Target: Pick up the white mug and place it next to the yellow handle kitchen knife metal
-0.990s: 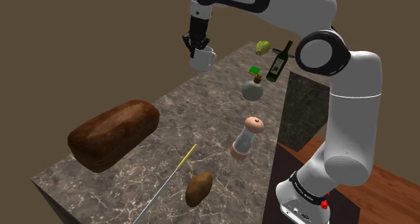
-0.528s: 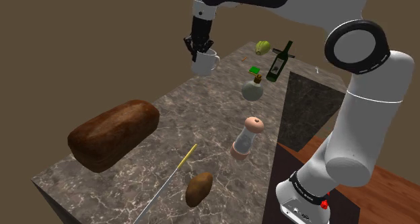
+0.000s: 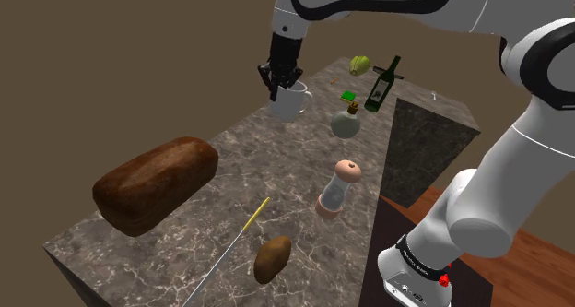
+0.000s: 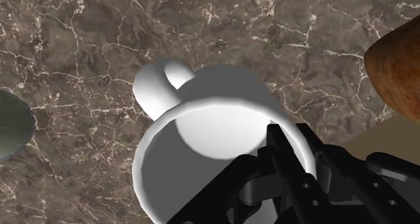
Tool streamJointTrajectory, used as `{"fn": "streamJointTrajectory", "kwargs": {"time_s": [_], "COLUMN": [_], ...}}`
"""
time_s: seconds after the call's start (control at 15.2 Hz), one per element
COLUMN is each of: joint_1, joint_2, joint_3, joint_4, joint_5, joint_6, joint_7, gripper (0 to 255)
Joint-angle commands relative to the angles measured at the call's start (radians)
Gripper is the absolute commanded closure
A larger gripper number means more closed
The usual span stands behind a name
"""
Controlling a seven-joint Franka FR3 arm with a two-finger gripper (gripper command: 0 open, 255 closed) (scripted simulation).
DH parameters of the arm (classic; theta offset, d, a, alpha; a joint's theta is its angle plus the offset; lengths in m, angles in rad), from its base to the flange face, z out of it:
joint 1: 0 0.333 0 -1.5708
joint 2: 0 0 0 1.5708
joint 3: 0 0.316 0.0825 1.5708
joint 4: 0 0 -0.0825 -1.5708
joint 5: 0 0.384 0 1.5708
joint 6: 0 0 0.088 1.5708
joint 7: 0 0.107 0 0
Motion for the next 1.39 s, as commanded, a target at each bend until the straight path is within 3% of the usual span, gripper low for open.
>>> {"fn": "streamJointTrajectory", "kwargs": {"time_s": [0.0,0.59,1.32], "joint_1": [0.017,0.094,0.096], "joint_2": [-0.055,-0.277,-0.252], "joint_3": [0.016,0.099,0.106], "joint_4": [-0.067,-0.308,-0.431], "joint_5": [0.008,0.065,0.065], "joint_6": [0.013,0.039,0.188], "joint_7": [0.033,0.171,0.17], "gripper": [255,255,255]}}
